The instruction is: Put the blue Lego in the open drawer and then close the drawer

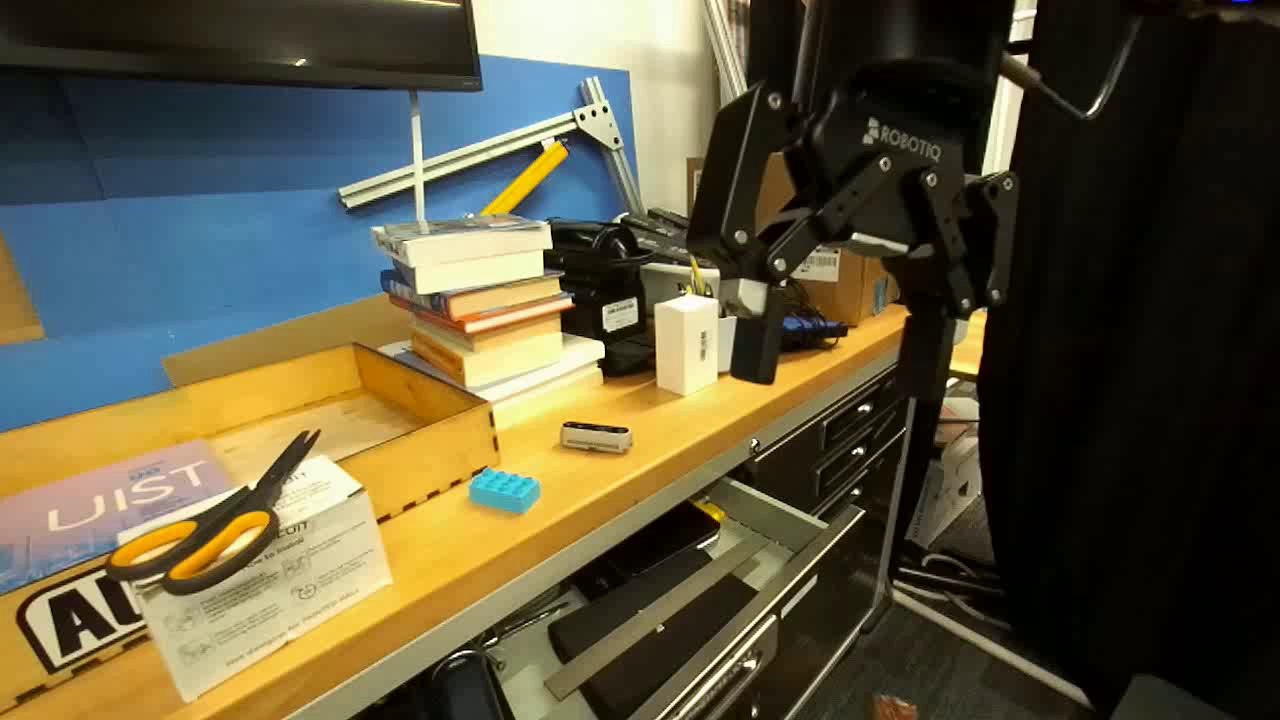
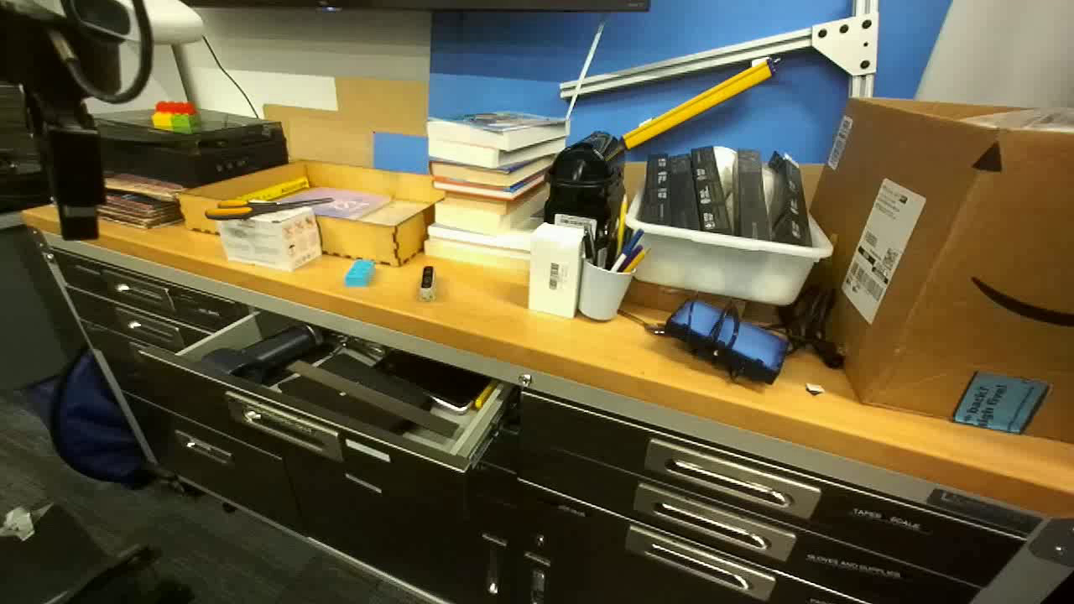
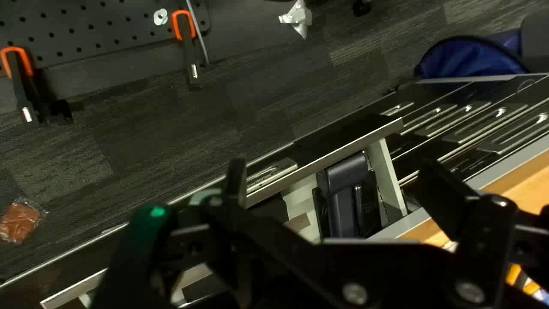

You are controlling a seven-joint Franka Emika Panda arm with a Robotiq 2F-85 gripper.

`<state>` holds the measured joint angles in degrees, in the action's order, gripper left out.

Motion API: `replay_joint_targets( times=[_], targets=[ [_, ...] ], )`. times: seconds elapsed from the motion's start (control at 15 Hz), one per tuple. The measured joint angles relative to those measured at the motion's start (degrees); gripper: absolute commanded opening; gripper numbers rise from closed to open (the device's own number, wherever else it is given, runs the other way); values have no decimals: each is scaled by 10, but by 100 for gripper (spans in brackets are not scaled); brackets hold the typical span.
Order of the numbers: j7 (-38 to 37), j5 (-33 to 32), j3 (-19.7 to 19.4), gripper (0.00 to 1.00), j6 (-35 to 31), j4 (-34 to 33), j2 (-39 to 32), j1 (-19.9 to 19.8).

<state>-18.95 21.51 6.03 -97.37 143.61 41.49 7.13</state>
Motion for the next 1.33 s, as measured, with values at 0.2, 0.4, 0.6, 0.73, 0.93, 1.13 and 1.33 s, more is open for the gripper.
replay_joint_targets(
  times=[0.2, 0.4, 0.6, 0.73, 0.93, 1.13, 1.33],
  targets=[
    [0, 0, 0, 100, -1, -7, 2, 0],
    [0, 0, 0, 100, -1, -7, 2, 0],
    [0, 0, 4, 100, -2, -6, 0, -4],
    [-2, -1, 23, 100, -31, -14, -20, -12],
    [-9, -23, 71, 100, -103, -55, -104, -15],
    [-32, -93, 117, 100, -159, -107, -216, -22],
    [-64, -199, 146, 100, -189, -174, -328, -37]
  ],
)
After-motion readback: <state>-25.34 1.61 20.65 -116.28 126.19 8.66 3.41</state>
